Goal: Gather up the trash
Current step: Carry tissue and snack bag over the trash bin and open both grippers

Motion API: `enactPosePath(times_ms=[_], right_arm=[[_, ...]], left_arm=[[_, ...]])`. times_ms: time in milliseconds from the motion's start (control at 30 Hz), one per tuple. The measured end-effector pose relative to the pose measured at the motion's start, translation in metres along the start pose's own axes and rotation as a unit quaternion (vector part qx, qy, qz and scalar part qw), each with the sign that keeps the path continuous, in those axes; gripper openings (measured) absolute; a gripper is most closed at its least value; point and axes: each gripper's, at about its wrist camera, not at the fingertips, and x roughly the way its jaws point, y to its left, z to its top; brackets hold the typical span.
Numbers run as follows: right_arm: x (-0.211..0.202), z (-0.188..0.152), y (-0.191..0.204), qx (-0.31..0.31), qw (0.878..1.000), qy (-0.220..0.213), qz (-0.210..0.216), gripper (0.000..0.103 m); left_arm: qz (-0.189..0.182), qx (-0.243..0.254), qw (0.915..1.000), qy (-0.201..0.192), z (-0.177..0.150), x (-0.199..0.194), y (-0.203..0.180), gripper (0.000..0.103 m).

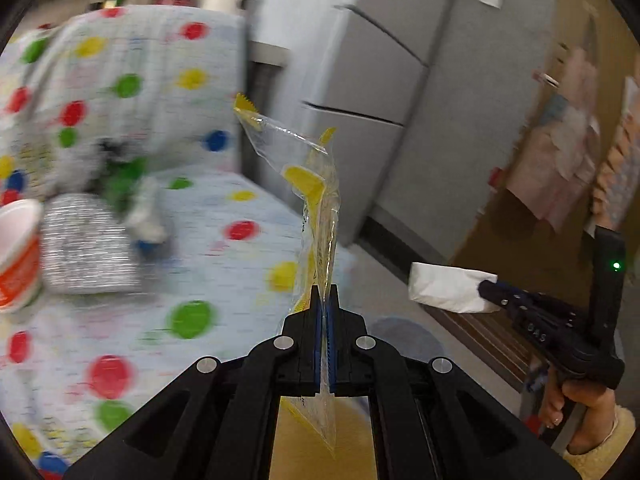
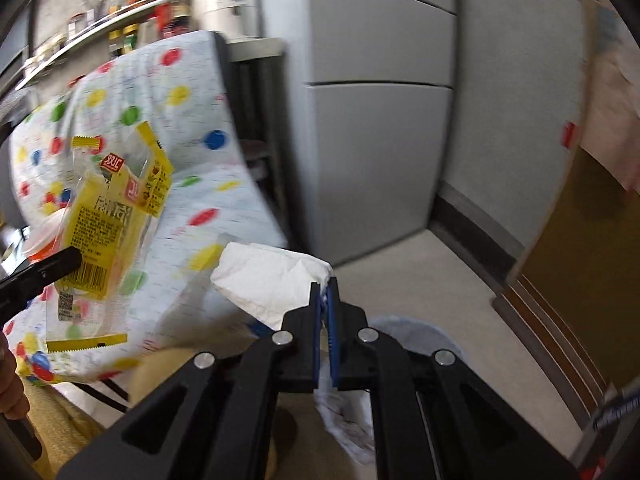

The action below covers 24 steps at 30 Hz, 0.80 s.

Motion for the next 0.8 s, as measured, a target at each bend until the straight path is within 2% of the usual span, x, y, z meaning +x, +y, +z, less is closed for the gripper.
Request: enactPosePath(times_ms=[233, 367, 533, 667, 800], right_arm=[[-0.014, -0.024, -0.059, 0.040, 0.997, -0.014, -0.068, 0.004], [-0.014, -0.041, -0.084, 0.052, 0.993, -0.026, -0.104, 0.004], [0.010, -0.070, -0.111, 0.077, 0.990, 0.020, -0.114, 0.004], [0.038, -0.086, -0.119, 0.089, 0.988, 0.057, -0.114, 0.004], [0.073, -0.096, -0.126, 0.107, 0.984, 0.100, -0.099, 0.004]], left_arm=[[-0.059, 0.040, 0.9974, 0.005, -0.011, 0.049, -0.069, 0.003], [-0.075, 0.050, 0.9958, 0.016, -0.025, 0.082, -0.093, 0.003], [-0.103, 0.076, 0.9891, 0.072, -0.050, 0.130, -0.120, 0.003], [-0.097, 0.097, 0.9860, 0.095, -0.059, 0.154, -0.125, 0.003], [-0.103, 0.087, 0.9830, 0.125, -0.062, 0.174, -0.118, 0.006]])
